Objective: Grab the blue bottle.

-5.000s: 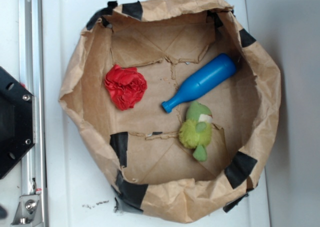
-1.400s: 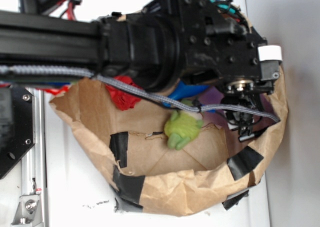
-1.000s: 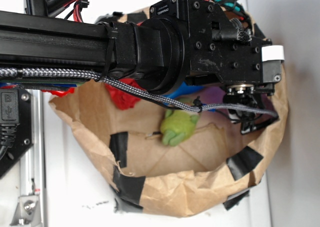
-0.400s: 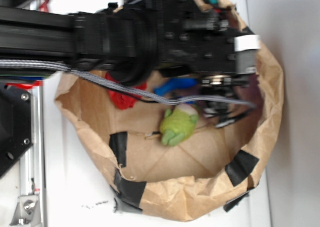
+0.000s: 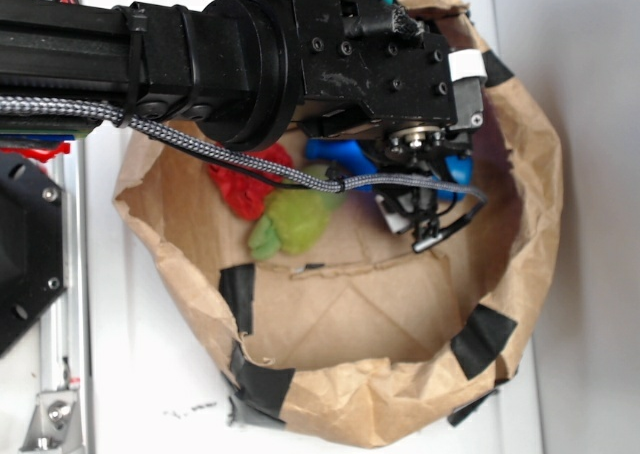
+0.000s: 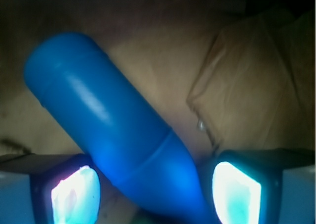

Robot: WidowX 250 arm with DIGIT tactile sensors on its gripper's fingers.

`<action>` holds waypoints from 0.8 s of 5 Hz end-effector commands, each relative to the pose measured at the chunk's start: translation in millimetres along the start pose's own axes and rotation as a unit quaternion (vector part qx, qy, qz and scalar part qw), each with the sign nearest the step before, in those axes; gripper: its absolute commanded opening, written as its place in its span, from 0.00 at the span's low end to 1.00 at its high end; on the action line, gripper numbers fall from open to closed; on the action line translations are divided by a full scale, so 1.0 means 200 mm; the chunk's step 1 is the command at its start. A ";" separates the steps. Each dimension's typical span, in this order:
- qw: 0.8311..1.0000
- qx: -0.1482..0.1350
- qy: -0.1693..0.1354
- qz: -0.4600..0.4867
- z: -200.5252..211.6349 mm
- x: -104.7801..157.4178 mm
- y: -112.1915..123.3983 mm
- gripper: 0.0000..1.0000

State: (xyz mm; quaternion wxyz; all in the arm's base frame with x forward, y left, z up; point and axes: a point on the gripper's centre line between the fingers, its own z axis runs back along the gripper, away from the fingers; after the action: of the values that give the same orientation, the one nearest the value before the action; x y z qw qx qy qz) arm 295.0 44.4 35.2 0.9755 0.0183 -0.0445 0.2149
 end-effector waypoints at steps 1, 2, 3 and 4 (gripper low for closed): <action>1.000 0.011 -0.014 0.016 -0.09 0.09 0.00 0.00; 1.000 0.011 -0.019 0.008 -0.08 0.08 -0.01 0.00; 1.000 0.008 -0.021 0.000 -0.08 0.08 -0.02 0.00; 1.000 0.001 -0.022 -0.004 -0.07 0.08 -0.02 0.00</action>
State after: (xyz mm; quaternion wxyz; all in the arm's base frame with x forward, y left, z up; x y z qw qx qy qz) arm 307.0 46.9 17.6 0.9754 0.0250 -0.0548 0.2120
